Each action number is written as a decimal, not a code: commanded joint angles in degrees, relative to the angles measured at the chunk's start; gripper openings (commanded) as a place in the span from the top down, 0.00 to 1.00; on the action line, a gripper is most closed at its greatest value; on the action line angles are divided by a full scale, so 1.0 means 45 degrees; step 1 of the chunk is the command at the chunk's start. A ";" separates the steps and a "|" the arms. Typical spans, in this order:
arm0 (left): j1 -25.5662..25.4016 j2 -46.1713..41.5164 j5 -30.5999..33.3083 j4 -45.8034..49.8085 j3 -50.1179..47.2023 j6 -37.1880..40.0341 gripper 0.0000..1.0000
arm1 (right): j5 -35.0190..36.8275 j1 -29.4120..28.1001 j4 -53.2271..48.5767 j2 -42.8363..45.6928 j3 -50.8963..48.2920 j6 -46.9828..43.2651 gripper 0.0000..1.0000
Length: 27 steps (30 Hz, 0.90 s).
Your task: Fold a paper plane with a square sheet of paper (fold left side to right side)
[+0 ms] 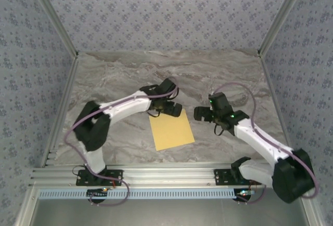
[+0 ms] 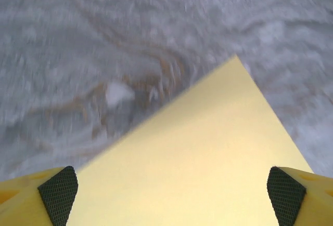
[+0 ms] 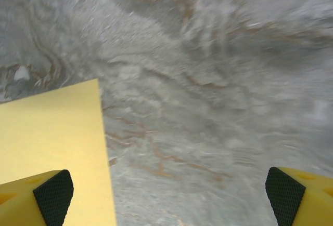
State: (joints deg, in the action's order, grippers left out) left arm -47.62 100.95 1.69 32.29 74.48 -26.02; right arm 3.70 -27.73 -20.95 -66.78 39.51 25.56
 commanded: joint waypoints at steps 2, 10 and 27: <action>0.0009 -0.2074 -0.2442 -0.1132 -0.2694 -0.2069 0.06 | -0.0971 -0.0646 0.0342 -0.1725 0.1189 0.0179 0.00; -0.0521 -0.3646 -0.5006 -0.4403 -0.6028 -0.4629 0.10 | -0.0126 -0.1056 0.0452 -0.3615 0.2344 0.0751 0.00; 0.0015 0.0280 -0.5766 -0.5690 -0.4617 -0.4266 0.11 | 0.1180 -0.0961 -0.0477 -0.2108 0.1615 0.0395 0.00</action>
State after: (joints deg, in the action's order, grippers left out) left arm -48.99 99.31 -25.34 7.29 52.86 -45.41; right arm 6.68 -32.38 -20.62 -78.15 47.46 27.64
